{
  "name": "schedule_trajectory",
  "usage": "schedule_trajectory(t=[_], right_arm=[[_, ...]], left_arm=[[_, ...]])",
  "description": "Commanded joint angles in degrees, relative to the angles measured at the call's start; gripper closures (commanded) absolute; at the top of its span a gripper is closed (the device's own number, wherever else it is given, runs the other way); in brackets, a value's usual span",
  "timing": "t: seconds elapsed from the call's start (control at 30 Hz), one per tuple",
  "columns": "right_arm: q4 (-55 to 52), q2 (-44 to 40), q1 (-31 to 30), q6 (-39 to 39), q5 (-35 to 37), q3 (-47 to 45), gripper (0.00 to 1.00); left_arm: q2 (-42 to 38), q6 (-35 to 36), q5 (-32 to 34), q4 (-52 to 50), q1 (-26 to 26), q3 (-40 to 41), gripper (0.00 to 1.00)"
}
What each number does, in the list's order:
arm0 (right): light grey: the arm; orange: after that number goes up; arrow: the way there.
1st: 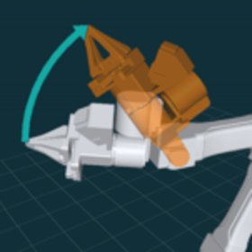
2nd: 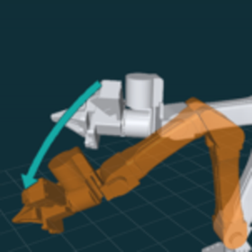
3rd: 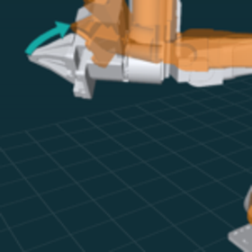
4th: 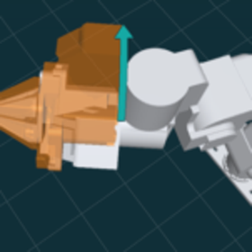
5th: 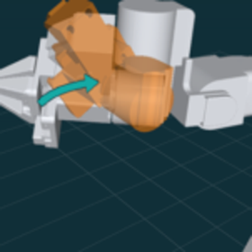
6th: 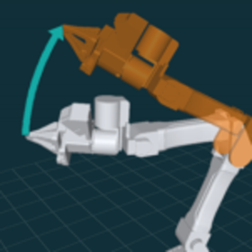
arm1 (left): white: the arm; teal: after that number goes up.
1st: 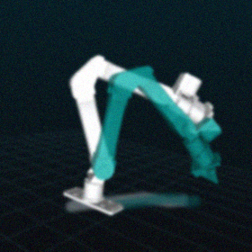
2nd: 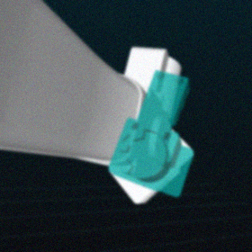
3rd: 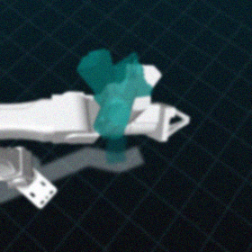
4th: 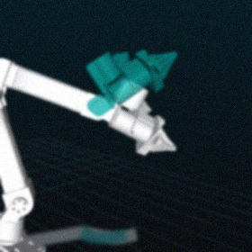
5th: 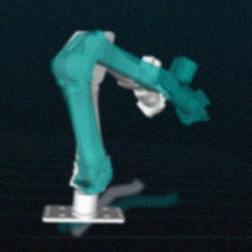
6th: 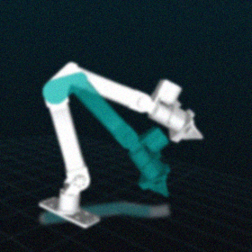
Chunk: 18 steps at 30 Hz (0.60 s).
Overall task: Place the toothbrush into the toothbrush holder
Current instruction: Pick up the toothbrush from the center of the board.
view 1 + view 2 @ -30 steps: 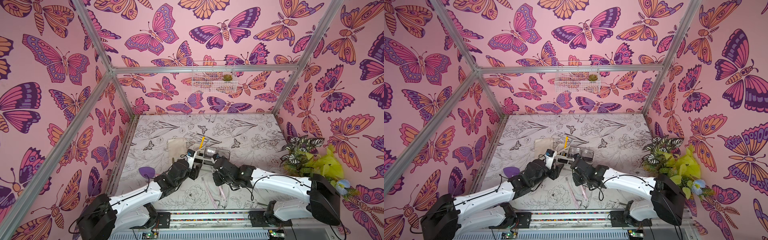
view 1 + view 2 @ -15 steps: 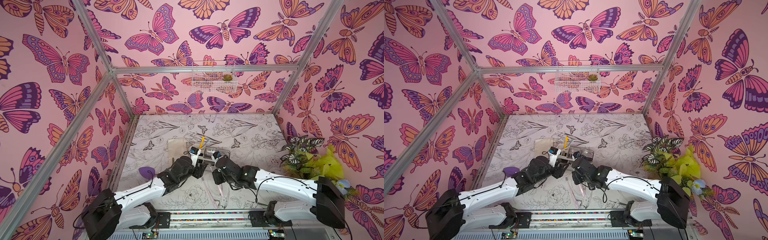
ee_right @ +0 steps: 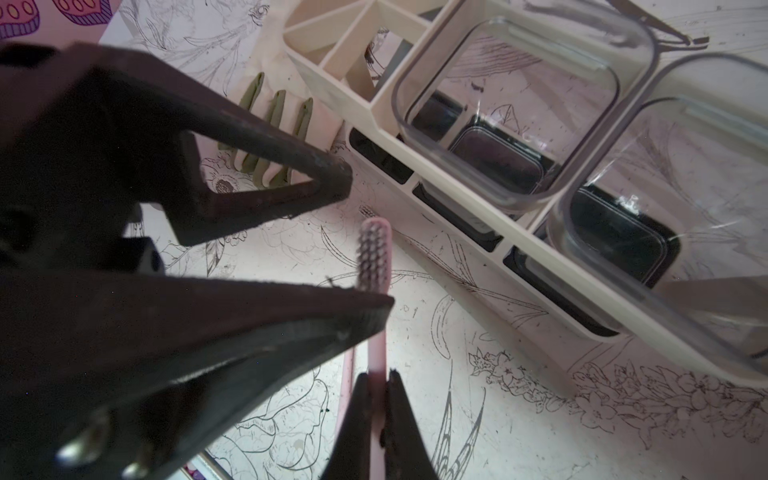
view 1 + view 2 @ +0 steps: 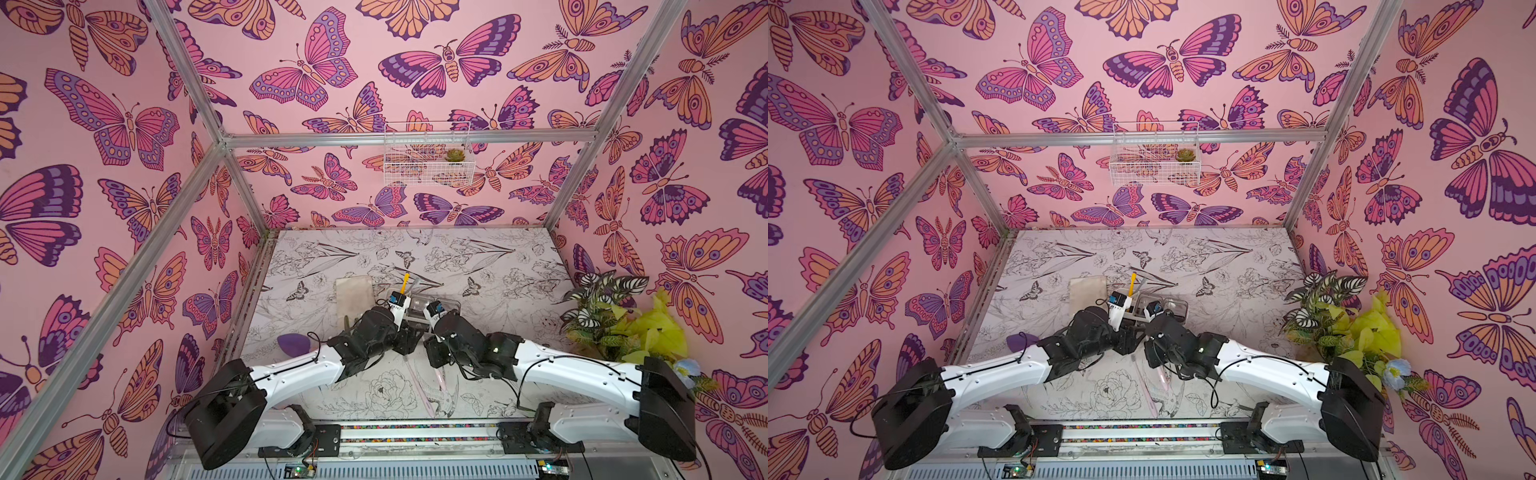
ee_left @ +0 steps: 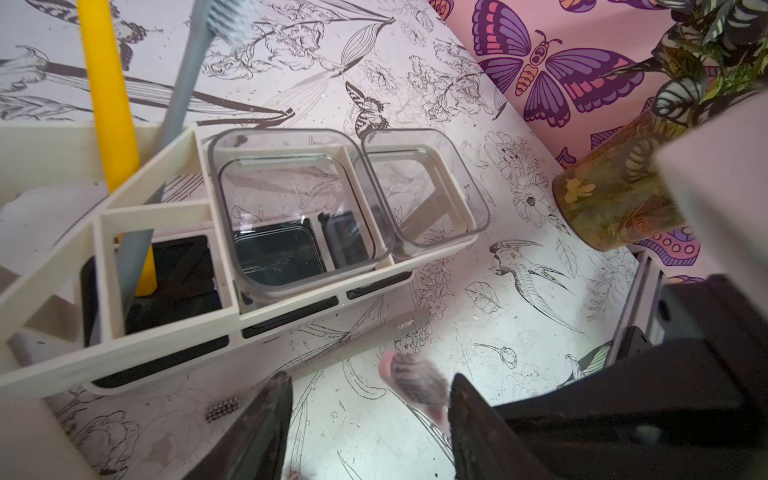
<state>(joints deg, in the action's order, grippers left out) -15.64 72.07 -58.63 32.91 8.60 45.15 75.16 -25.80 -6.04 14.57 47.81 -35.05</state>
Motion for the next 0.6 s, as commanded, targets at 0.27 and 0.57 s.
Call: schedule_trajectory(t=[0.27,0.57], right_arm=[[1.8,-1.5,-0.1,-2.1,1.9,-0.2,1.00],[1.5,-1.8,-0.1,-2.6,3.8,0.7,1.00]], left_arm=[[0.7,-3.0,-2.5,2.7,0.3,-2.8,0.54],[0.8,-3.0,-3.6,3.4,0.3,-3.7,0.70]])
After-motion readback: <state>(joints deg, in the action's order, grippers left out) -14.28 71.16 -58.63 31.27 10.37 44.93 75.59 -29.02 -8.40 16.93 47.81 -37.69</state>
